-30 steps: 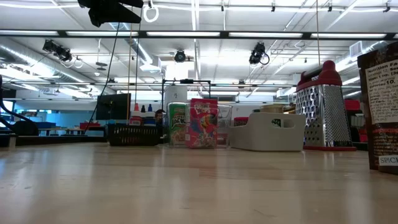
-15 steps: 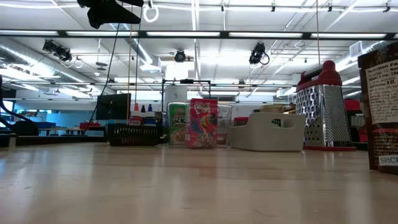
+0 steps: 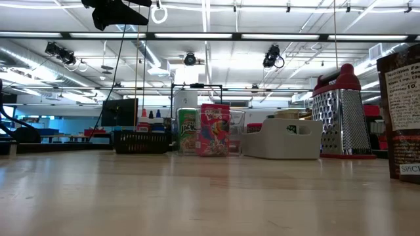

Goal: Pick & Place Kitchen Items
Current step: Put the white spice bottle into the gray bin

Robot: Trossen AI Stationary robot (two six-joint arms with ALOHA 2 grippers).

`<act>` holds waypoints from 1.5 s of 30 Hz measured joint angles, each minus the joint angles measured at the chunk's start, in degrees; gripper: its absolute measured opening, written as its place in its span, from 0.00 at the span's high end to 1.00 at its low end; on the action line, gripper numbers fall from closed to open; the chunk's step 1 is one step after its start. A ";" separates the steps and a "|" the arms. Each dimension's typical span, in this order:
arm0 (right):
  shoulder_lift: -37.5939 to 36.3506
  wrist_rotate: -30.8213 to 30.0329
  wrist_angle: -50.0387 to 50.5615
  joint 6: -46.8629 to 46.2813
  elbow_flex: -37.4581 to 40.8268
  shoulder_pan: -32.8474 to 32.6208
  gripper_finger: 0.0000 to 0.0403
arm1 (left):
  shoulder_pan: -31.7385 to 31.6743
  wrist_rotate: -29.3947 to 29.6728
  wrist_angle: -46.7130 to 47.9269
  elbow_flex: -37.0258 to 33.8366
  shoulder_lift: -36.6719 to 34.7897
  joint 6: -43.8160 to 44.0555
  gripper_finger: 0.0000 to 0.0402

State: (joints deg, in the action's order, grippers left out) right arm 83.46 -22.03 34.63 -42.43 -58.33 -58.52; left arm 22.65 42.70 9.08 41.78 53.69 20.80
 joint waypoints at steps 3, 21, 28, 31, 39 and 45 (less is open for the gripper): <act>3.53 4.17 -2.19 -1.09 0.00 -0.02 0.32 | 0.00 0.12 -0.02 0.00 0.00 0.02 0.34; 5.94 11.56 5.06 -18.63 0.00 -1.59 0.32 | -0.04 1.92 0.00 0.00 0.00 1.46 0.34; 7.43 12.37 7.67 -18.80 0.00 -2.34 0.32 | -0.04 1.88 0.02 0.00 0.00 1.49 0.34; 8.45 12.92 7.71 -18.56 0.00 -2.34 0.33 | -0.04 1.88 0.02 0.00 0.00 1.49 0.34; 8.77 13.69 7.28 -19.05 0.00 -2.31 0.48 | -0.04 1.88 0.00 0.00 0.00 1.49 0.34; 8.60 11.18 7.76 -18.22 0.02 -2.20 0.48 | -0.04 1.88 0.02 0.00 0.00 1.49 0.34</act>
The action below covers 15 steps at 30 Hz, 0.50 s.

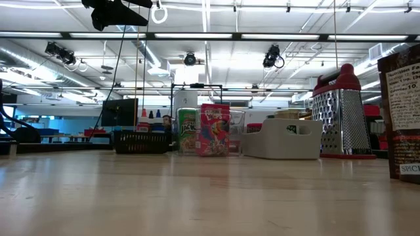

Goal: Pick & Place Kitchen Items
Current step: Put the white spice bottle into the gray bin

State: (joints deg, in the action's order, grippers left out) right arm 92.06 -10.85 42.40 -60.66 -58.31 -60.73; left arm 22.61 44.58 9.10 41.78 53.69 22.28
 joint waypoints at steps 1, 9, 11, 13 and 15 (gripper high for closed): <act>-0.13 -1.19 0.41 0.18 0.01 0.08 0.48 | 0.00 0.00 -0.01 0.00 0.00 0.00 0.34; -1.19 -5.78 14.39 -5.39 0.00 0.86 0.48 | 0.00 0.00 -0.04 0.02 0.00 -0.32 0.34; -1.80 -4.97 20.08 -6.93 -0.02 1.34 0.48 | 0.00 0.00 -0.02 0.02 0.00 -0.34 0.34; -2.12 -5.09 25.47 -7.78 -0.02 2.12 0.48 | 0.00 0.00 -0.04 0.02 0.00 -0.47 0.34; -2.67 -6.29 29.53 -7.74 -0.02 3.32 0.48 | 0.00 0.12 -0.04 0.02 0.02 -1.48 0.34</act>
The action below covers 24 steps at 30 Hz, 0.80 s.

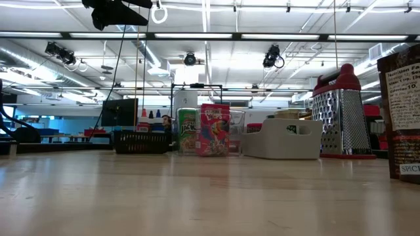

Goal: Pick & Place Kitchen Items
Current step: Put the white spice bottle into the gray bin

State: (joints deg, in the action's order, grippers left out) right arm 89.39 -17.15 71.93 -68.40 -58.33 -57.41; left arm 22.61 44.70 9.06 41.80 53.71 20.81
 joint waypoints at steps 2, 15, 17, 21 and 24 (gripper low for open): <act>-0.45 -2.39 2.54 0.15 0.00 1.74 0.48 | 0.00 0.83 -0.02 0.00 0.00 -0.46 0.34; -9.05 -30.65 13.33 -2.89 -0.04 18.70 0.48 | 0.00 2.12 -0.01 0.00 0.00 -0.66 0.34; -11.34 -36.37 12.61 -3.61 -0.04 22.44 0.47 | 0.00 2.48 -0.02 0.00 0.00 -0.82 0.34; -14.30 -39.20 7.90 -2.44 -0.07 30.38 0.46 | 0.00 2.70 -0.03 0.00 0.00 -2.28 0.34; -14.53 -37.14 2.05 2.21 -0.07 35.57 0.45 | 0.00 2.70 -0.04 0.00 0.00 -2.37 0.34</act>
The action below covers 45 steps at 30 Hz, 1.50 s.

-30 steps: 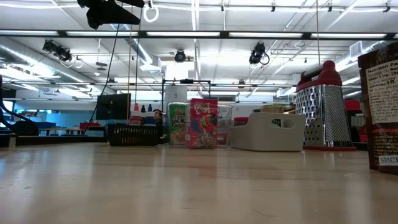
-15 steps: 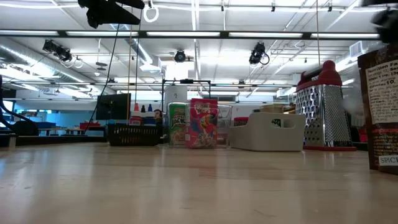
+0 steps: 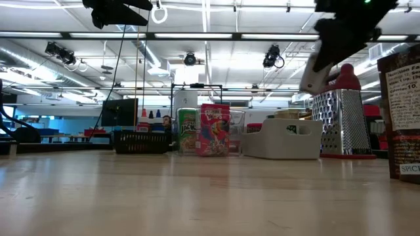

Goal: Pick & Place Kitchen Items
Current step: Put the white spice bottle into the gray bin

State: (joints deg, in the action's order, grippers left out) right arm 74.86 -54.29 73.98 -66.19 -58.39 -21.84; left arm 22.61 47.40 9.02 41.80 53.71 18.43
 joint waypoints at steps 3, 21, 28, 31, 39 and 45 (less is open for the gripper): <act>0.50 2.82 -8.08 3.80 0.00 4.71 0.46 | 0.00 0.00 0.00 0.00 0.00 -0.02 0.34; 7.07 20.62 -17.36 5.94 0.21 17.24 0.46 | -0.01 -0.50 0.08 0.00 0.00 -3.27 0.34; 10.67 22.89 -18.96 1.51 1.81 20.21 0.45 | 0.00 -1.09 0.28 0.00 0.00 -4.03 0.34; 11.20 23.38 -19.06 0.66 1.88 21.53 0.45 | 0.00 -1.69 0.31 0.00 0.00 -5.37 0.34; 11.56 26.36 -19.90 2.40 1.88 24.31 0.45 | 0.00 -8.17 0.52 0.00 0.00 -5.39 0.34; 12.95 26.26 -21.35 2.73 1.88 25.51 0.39 | 0.00 -15.33 0.52 0.00 0.00 -5.39 0.34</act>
State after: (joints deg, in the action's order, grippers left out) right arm 87.81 -28.02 52.63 -63.46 -56.51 3.67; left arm 22.61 32.06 9.54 41.80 53.71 13.04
